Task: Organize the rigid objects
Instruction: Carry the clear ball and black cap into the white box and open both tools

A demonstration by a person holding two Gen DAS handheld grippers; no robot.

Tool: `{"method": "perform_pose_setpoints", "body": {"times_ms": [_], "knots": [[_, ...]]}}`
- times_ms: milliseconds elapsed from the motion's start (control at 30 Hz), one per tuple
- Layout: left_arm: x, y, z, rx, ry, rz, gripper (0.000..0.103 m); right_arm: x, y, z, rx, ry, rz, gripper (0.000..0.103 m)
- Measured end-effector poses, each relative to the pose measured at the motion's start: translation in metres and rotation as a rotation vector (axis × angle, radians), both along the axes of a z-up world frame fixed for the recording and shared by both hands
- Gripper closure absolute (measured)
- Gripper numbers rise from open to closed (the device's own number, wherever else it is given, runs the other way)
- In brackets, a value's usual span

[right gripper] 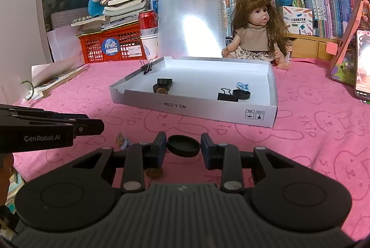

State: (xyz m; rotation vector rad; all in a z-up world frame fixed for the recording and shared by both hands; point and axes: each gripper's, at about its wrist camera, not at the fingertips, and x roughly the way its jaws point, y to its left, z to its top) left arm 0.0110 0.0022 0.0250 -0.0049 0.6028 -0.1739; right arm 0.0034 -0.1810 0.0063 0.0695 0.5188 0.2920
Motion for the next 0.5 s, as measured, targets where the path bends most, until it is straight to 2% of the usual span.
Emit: {"method": "perform_pose_setpoints", "body": {"times_ms": [500], "knots": [[0.017, -0.007, 0.011, -0.012, -0.004, -0.001, 0.077, 0.009, -0.011, 0.007, 0.013, -0.012, -0.04, 0.066]]}}
